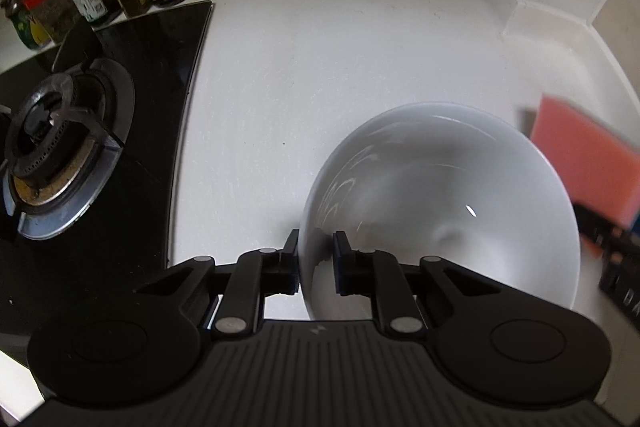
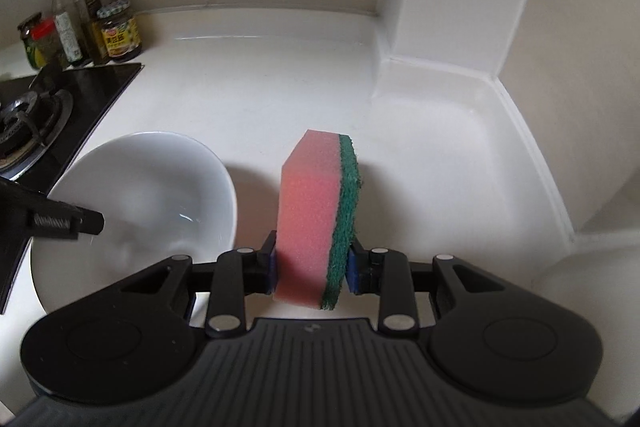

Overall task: Clean bowl
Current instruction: 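Set the bowl on the counter and open the left tool while the right tool stands the sponge upright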

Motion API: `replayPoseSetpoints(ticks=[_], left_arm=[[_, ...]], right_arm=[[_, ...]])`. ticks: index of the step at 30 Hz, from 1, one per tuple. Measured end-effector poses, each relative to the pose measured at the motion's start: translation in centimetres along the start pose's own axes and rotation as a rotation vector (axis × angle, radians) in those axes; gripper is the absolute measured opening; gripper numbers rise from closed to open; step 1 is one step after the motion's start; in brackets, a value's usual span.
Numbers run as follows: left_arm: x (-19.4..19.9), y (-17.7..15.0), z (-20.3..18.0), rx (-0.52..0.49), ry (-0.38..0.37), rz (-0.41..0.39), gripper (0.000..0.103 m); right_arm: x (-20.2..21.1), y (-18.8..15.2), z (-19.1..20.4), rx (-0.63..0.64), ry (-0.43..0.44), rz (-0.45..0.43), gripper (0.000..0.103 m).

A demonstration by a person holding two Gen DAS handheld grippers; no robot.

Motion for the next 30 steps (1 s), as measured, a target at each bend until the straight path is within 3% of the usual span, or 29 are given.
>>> replayPoseSetpoints(ticks=[8,14,25,30], left_arm=[[3.0,0.2,0.7,0.019,-0.032,-0.123,0.013],[6.4,-2.2,1.5,0.060,-0.021,-0.283,0.013],[5.6,-6.2,1.6,0.081,-0.016,-0.254,0.013],[5.6,-7.6,0.9,0.076,-0.015,-0.256,0.013]], right_arm=[[1.1,-1.7,-0.8,-0.053,-0.008,-0.074,0.027],[1.1,-3.6,-0.4,-0.048,-0.028,-0.114,0.027],[1.0,-6.0,-0.7,-0.014,-0.078,-0.128,0.027],[0.1,-7.1,-1.2,-0.039,-0.058,-0.109,0.027]])
Point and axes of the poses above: each gripper's, at about its wrist camera, not at the fingertips, and x roughly against the way its jaws point, z to its left, y to its top, the point moved 4 cm from there along -x, roughly the way its jaws point, and after that the axes turned 15 degrees about z, right-handed, at the moved point
